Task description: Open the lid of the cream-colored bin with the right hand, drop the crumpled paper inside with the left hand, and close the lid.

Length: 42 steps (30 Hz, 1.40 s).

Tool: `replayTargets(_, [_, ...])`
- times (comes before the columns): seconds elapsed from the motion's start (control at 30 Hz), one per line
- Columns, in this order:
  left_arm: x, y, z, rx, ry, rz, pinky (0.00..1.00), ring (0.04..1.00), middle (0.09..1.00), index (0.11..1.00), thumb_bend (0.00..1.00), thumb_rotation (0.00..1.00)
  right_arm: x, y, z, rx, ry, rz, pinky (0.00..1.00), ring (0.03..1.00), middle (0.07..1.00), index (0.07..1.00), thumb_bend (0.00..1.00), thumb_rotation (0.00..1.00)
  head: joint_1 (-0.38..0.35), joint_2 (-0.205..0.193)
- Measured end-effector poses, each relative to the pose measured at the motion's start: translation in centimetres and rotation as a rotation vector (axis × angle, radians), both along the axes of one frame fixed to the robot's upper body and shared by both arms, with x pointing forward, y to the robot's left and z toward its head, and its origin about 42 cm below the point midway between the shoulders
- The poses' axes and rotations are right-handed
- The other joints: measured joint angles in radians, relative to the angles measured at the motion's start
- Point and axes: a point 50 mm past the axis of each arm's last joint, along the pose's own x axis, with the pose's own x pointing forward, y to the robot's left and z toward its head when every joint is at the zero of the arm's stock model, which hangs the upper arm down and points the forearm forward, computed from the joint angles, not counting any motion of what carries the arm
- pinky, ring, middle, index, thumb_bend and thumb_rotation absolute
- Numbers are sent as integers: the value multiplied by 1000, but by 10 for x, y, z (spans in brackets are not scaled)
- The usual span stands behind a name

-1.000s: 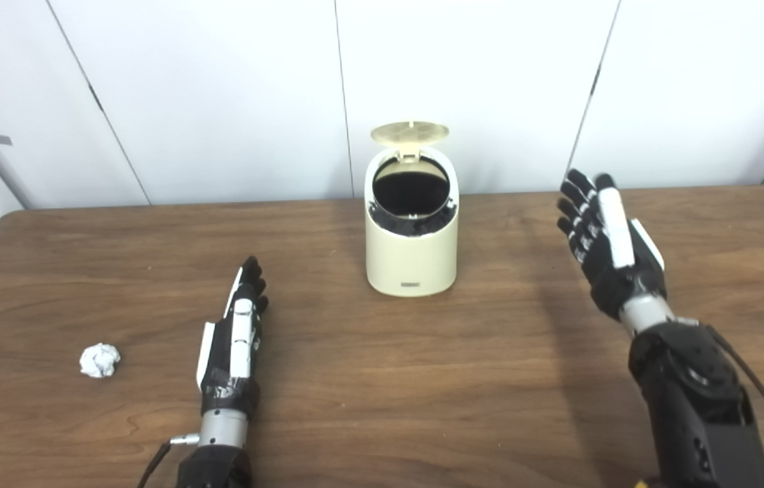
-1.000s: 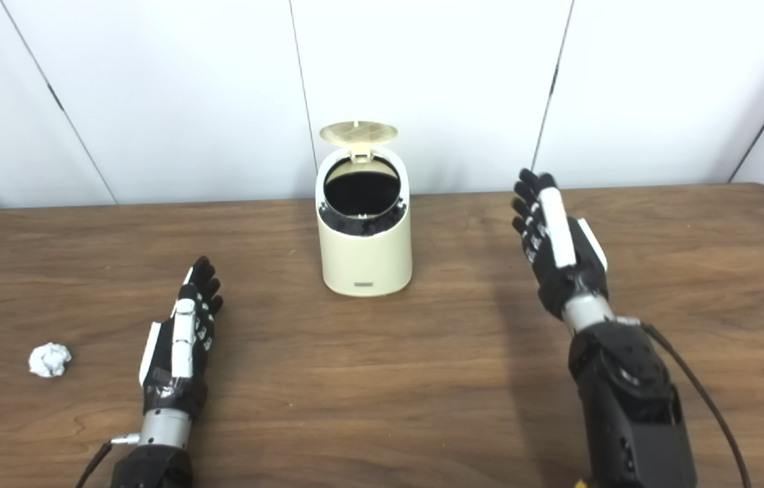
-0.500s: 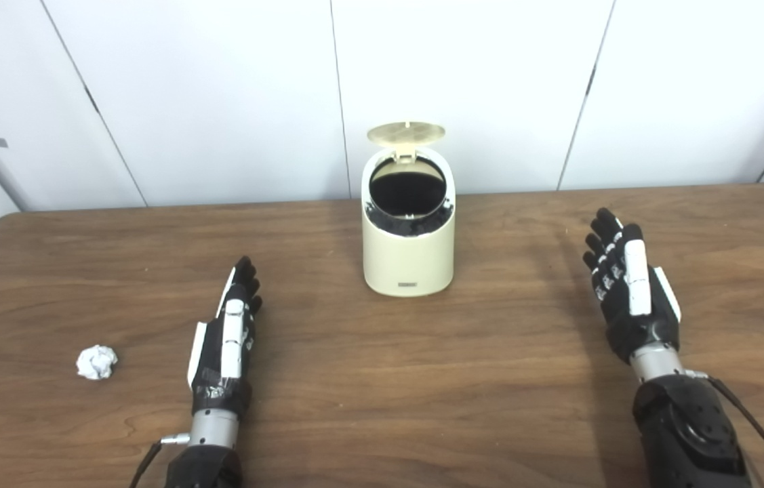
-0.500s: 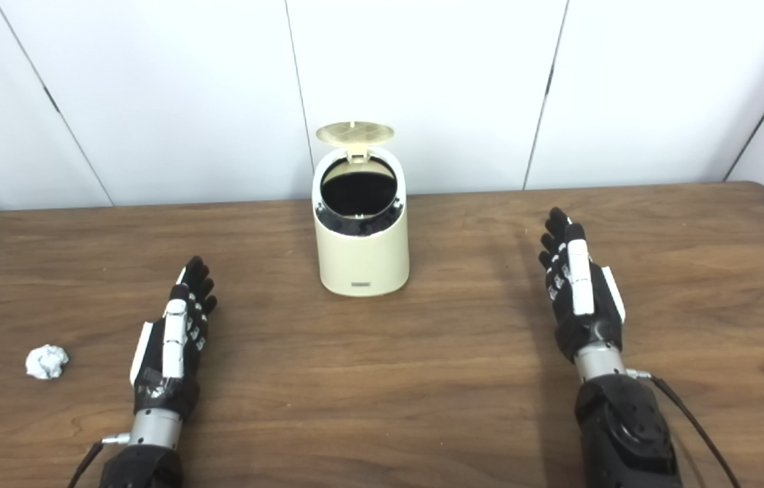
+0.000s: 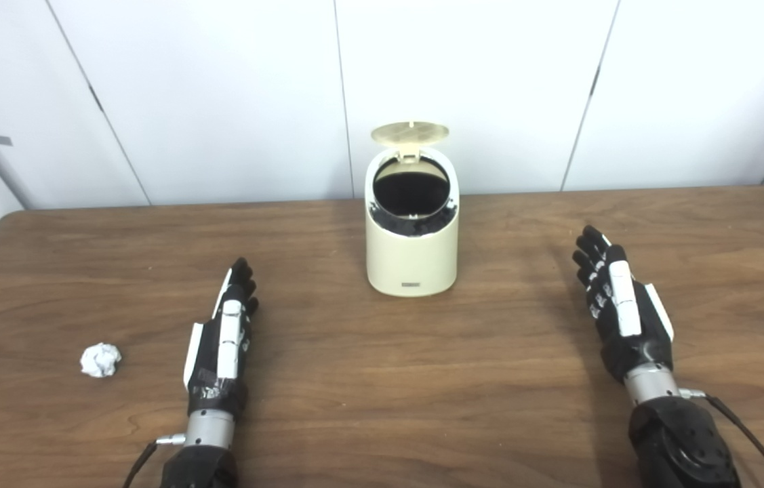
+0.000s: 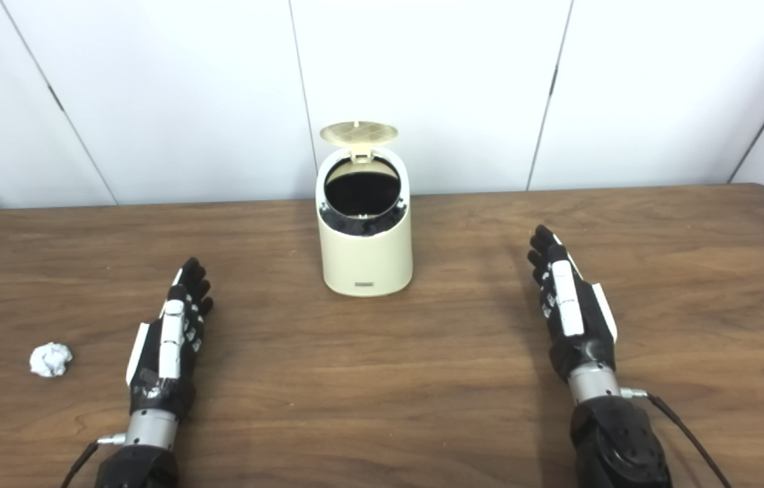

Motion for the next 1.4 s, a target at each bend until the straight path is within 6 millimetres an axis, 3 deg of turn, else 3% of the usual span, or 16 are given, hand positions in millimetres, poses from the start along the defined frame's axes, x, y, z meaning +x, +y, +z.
replayTargets(0.17, [-3, -4, 3, 19, 10, -5, 1000, 1000, 990, 1000, 477, 899, 0, -15, -8, 45, -7, -23, 1000, 977, 962, 932, 481, 972, 78, -14])
replayTargets(0.33, [-3, -6, 3, 26, 14, -7, 1000, 1000, 999, 1000, 459, 828, 1, -25, -11, 70, -38, -27, 1000, 980, 971, 948, 482, 982, 137, -29])
replayTargets(0.57, [1, -1, 10, 102, 23, 9, 1000, 1000, 985, 997, 576, 777, 0, -27, -9, 101, -45, -25, 979, 940, 935, 909, 492, 922, 279, -78])
replayTargets(0.7, [2, 2, 17, 124, -1, 28, 1000, 999, 977, 991, 600, 565, -9, -20, -7, 112, -25, -25, 912, 901, 901, 869, 495, 894, 311, -92])
replayTargets(0.8, [1, 13, 27, 159, -29, 45, 1000, 994, 965, 987, 630, 463, -10, -15, 2, 92, -34, -14, 878, 885, 889, 866, 499, 906, 354, -106])
replayTargets(0.87, [0, 24, 39, 201, -60, 64, 1000, 994, 963, 984, 668, 397, -10, -15, 8, 70, -46, -21, 815, 837, 845, 836, 451, 900, 354, -106])
replayTargets(1.0, [1, 41, 55, 261, -88, 91, 986, 980, 951, 974, 719, 388, -11, -13, 12, 44, -43, -32, 790, 819, 828, 815, 411, 880, 368, -110])
replayTargets(1.2, [-5, 62, 79, 358, -103, 136, 944, 957, 933, 938, 839, 289, -13, -13, 15, 51, -40, -31, 743, 793, 810, 793, 411, 797, 390, -117])
replayTargets(1.4, [-12, 88, 107, 585, -111, 189, 925, 957, 952, 920, 871, 189, -14, -12, 17, 51, -17, -40, 727, 788, 808, 782, 377, 774, 408, -115])
